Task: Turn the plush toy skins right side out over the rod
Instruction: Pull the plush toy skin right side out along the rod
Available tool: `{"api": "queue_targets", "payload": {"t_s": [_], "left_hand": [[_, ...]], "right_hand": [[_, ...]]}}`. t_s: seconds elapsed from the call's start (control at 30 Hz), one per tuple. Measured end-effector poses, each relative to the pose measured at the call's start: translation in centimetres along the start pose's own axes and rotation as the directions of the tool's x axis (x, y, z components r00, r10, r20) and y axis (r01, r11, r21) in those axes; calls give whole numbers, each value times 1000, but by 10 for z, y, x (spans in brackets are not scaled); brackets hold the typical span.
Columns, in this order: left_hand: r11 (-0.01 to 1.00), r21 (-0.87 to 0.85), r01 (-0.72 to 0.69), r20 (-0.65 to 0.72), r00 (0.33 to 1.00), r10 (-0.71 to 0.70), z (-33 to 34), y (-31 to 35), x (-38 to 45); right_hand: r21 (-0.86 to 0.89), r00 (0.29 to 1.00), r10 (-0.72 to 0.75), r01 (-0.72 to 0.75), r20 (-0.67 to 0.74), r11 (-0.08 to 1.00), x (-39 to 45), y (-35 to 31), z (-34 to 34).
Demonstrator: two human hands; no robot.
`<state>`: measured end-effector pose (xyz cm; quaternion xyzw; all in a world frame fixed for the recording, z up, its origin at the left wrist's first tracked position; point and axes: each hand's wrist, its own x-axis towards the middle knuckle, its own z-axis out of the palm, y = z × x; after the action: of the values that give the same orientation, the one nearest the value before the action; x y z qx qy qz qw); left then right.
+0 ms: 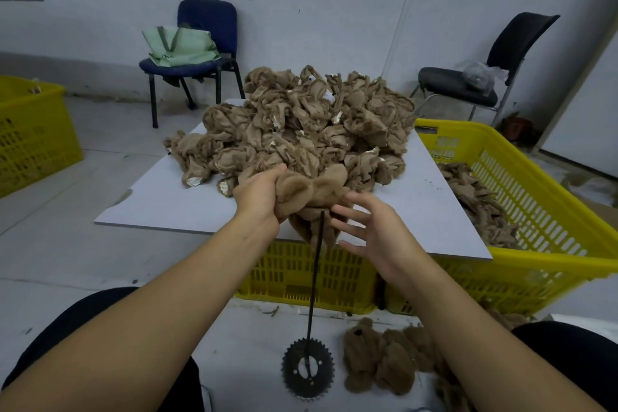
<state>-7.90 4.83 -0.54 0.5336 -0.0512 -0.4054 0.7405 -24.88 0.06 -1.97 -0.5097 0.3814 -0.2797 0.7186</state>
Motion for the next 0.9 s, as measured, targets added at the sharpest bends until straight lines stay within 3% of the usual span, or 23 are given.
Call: {"api": "queue_targets", "payload": {"t_s": [0.07, 0.17, 0.27, 0.37, 0.5, 0.57, 0.6, 0.7, 0.77, 0.9], "left_hand": [[994, -35, 100, 149, 984, -94, 3, 2, -5], [988, -39, 152, 298, 945, -134, 5, 3, -8], [983, -71, 170, 412, 903, -126, 7, 7, -13], [982, -100, 158, 451, 887, -96, 9, 12, -12], [982, -149, 115, 524, 852, -20, 12, 20, -10], [996, -89, -1, 560, 827, 51, 13, 23, -7], [991, 28, -132, 552, 829, 95, 13, 24, -5], [749, 442, -493, 524, 820, 230, 11, 16, -3], [614, 553, -563, 531, 806, 262, 9, 7, -1], [386, 666, -638, 508, 767, 392, 5, -1, 2]], "right_hand": [[-260, 991, -125, 109, -47, 959, 3, 2, -2], [-660, 921, -387, 319, 47, 680, 9, 2, -2], [-758, 890, -431, 381, 145, 530, 15, -7, -4], [-722, 909, -386, 373, 157, 583, 18, -16, -2], [-634, 878, -471, 415, 90, 652, 31, -19, 5], [-528, 876, -483, 412, 4, 743, 37, -23, 3], [-471, 887, -461, 394, -30, 789, 39, -25, 3], [-308, 947, -319, 290, -48, 906, 44, -23, 6], [-265, 960, -281, 271, -2, 925, 45, -20, 14], [-348, 961, -265, 276, 80, 896, 46, -20, 25]]}}
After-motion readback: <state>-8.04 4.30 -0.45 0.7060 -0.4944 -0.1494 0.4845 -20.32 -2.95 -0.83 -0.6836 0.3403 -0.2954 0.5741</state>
